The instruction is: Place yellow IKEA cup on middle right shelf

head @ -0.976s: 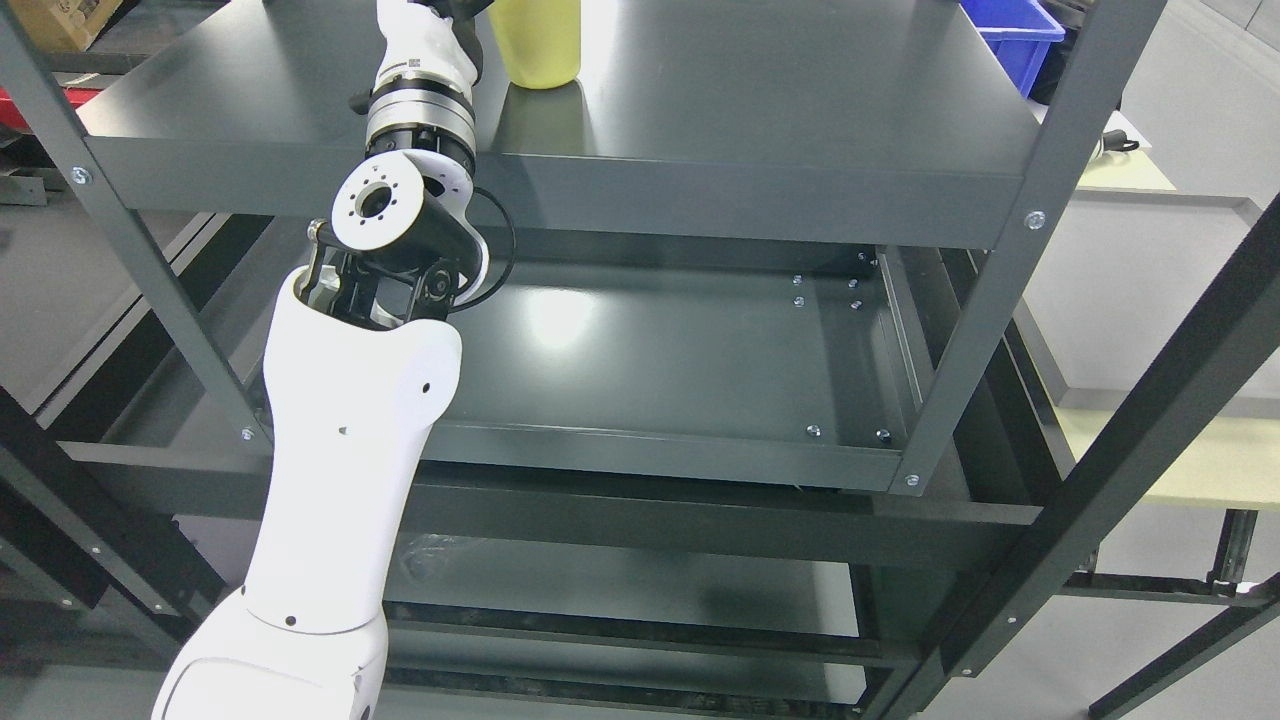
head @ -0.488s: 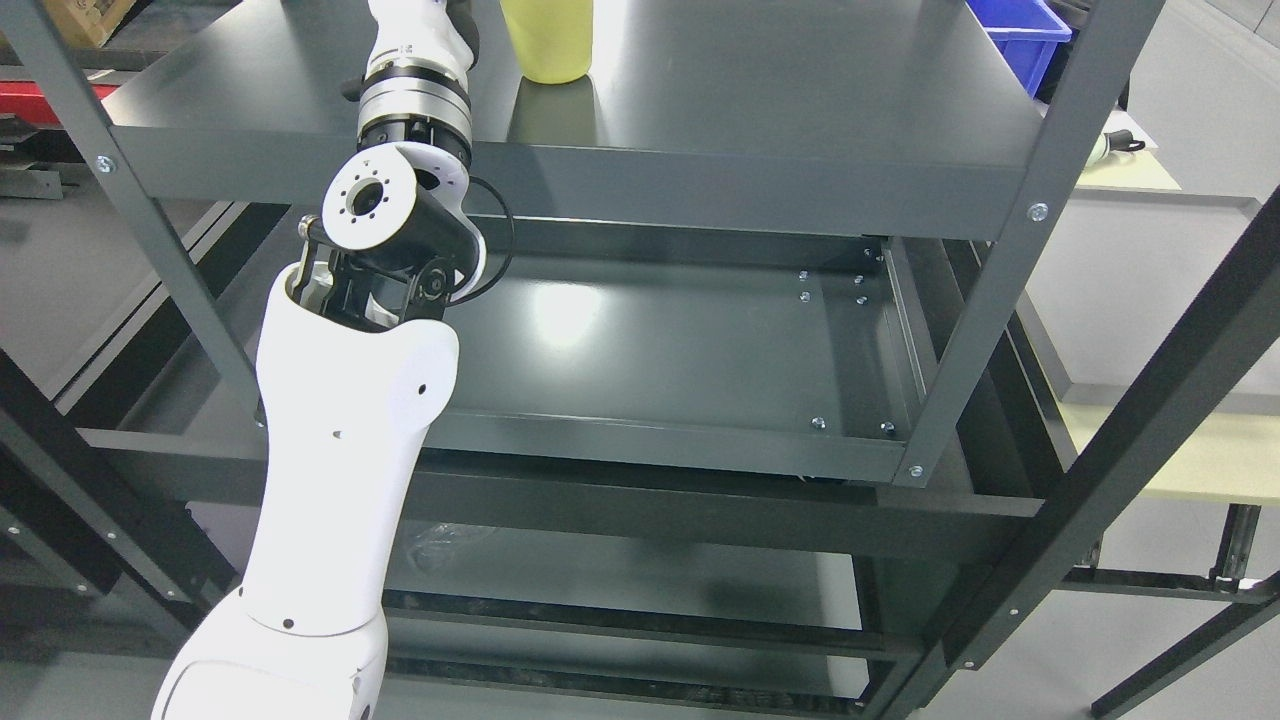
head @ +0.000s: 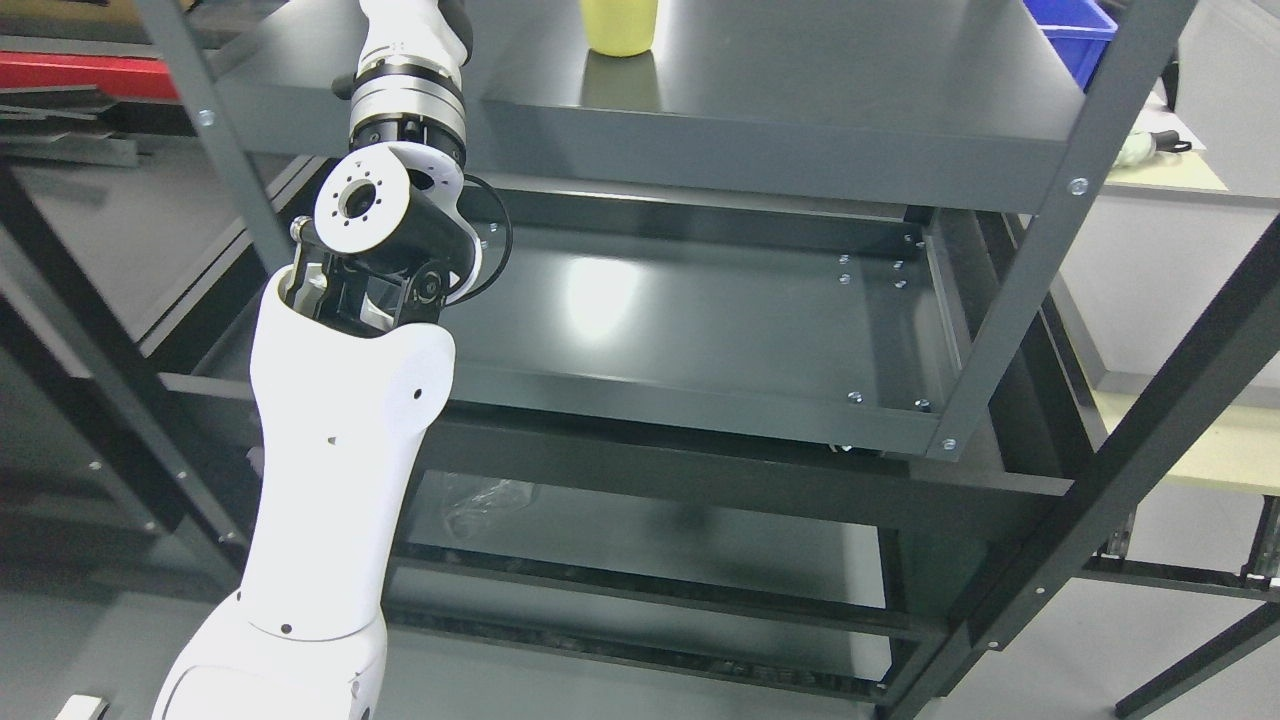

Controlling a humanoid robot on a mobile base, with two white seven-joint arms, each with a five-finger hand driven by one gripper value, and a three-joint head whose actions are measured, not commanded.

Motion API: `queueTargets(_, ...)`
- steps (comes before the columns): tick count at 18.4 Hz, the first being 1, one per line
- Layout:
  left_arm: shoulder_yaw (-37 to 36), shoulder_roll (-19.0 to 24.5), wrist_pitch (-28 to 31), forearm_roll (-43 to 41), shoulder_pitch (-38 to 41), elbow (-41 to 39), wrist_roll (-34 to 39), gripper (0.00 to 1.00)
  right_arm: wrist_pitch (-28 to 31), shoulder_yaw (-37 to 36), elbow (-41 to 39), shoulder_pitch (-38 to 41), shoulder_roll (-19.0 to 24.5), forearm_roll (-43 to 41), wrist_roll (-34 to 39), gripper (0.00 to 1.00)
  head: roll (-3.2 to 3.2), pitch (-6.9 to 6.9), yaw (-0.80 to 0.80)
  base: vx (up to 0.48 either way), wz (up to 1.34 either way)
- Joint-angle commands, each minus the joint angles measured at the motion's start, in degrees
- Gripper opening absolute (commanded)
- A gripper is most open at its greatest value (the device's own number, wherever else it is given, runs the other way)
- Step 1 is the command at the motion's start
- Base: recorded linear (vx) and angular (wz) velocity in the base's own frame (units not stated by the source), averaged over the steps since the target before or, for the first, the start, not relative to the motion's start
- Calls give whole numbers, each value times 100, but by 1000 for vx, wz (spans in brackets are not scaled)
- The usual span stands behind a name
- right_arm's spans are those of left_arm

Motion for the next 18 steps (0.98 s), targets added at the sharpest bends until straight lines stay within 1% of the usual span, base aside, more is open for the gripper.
queueTargets(1, 8, 100, 20, -4, 26, -157, 8, 99, -3, 97, -1, 62, -100, -141, -1233, 99, 0, 0, 0, -142, 214)
queueTargets(8, -106, 100, 28, -13, 175, -262, -18, 99, -3, 97, -1, 62, -100, -141, -1233, 99, 0, 0, 0, -156, 107)
queueTargets(12, -176, 100, 20, -22, 509, -508, -106, 99, -3, 97, -1, 62, -100, -141, -1233, 100, 0, 0, 0, -160, -89)
queueTargets(15, -168, 100, 20, -31, 781, -631, -378, 99, -3, 97, -1, 62, -100, -141, -1233, 99, 0, 0, 0, -144, -140)
queueTargets(18, -220, 100, 20, -162, 1036, -973, -493, 99, -3, 97, -1, 62, -100, -141, -1233, 99, 0, 0, 0, -117, -95)
